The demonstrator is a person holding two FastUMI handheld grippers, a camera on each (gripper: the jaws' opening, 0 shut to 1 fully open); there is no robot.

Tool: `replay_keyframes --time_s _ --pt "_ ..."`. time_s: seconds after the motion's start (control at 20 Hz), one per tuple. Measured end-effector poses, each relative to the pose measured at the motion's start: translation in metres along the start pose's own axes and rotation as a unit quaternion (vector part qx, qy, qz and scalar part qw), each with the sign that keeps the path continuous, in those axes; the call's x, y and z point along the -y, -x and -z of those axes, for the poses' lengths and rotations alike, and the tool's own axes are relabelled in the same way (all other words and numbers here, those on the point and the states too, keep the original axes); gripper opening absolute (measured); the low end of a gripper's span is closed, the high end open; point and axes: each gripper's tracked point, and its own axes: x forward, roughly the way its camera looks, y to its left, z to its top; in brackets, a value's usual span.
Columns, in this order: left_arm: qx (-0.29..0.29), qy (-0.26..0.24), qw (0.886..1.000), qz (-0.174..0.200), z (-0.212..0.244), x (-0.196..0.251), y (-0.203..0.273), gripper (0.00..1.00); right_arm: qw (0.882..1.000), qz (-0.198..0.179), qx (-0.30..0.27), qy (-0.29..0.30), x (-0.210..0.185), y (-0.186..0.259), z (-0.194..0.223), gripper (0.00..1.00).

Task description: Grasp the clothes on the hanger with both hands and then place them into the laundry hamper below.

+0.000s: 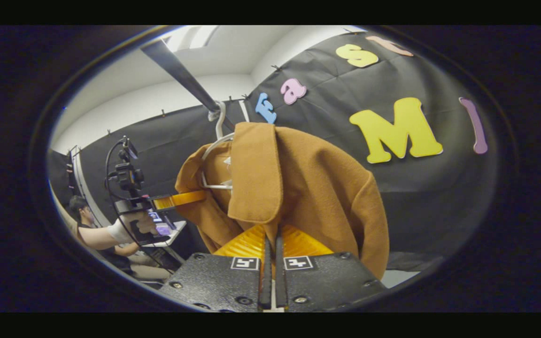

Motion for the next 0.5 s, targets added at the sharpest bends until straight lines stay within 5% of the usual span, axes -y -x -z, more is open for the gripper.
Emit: replay_keyframes --time_s 0.4,0.5 --pt "0.001 -0.007 1.0 0.014 -0.003 0.005 0.002 0.0 1.0 -0.01 -0.01 -0.002 -0.008 -0.006 0.003 0.13" --pt "0.001 -0.008 1.0 0.013 -0.005 0.002 0.003 0.05 1.0 -0.015 -0.011 0.004 -0.012 -0.01 0.005 0.04"
